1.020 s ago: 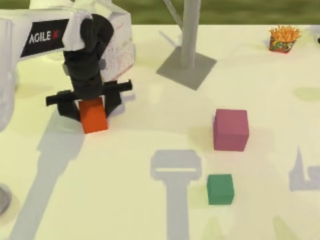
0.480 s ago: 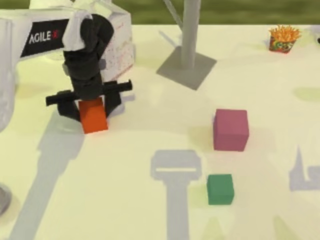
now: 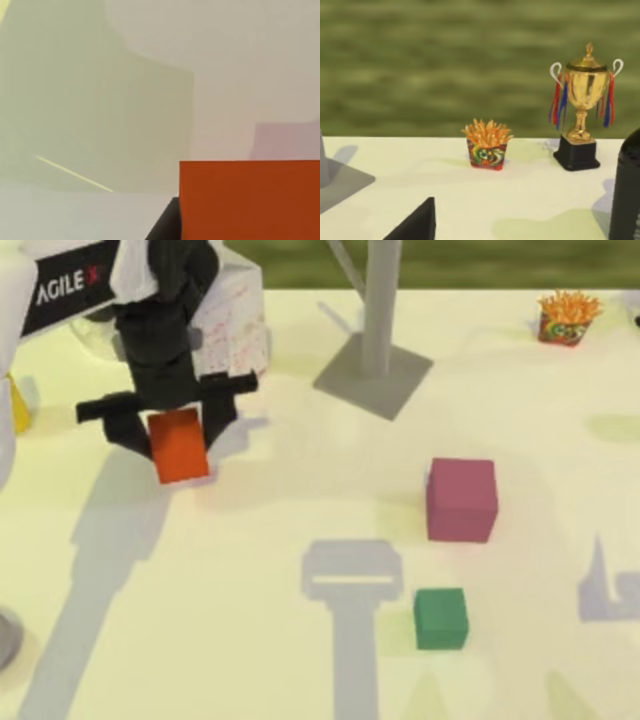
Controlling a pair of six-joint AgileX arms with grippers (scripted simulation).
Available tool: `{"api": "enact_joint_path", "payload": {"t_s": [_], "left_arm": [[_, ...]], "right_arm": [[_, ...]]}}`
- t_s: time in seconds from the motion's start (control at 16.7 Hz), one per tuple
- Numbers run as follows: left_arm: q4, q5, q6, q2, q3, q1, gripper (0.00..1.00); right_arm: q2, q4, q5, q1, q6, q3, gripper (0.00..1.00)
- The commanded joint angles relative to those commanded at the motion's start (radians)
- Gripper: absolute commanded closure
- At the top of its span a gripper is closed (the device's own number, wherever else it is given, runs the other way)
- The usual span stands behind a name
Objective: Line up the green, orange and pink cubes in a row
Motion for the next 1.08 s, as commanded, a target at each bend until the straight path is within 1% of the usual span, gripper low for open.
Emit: {"api": "enact_joint_path", "payload": {"t_s": [0.18,0.36,0.48,0.6,0.78,1.08], "left_arm": [[-0.065,0.000,0.000,-0.028,0.049,0.007,1.00],[-0.067,0.000,0.001,-0.029,0.050,0.007,1.00],[-0.065,0.000,0.001,-0.027,0.047,-0.001,1.00],[-0.061,0.000,-0.020,-0.040,0.032,-0.037,1.00],[-0.051,-0.001,-0.086,-0.082,-0.020,-0.153,1.00],[-0.032,-0.001,-0.234,-0.174,-0.141,-0.416,1.00]], "right_arm": [[0.000,0.000,0.000,0.000,0.000,0.000,0.00],[0.000,0.000,0.000,0.000,0.000,0.000,0.00],[0.000,0.000,0.000,0.000,0.000,0.000,0.00],[0.000,0.000,0.000,0.000,0.000,0.000,0.00],[0.000,0.000,0.000,0.000,0.000,0.000,0.00],[0.000,0.000,0.000,0.000,0.000,0.000,0.00]]}}
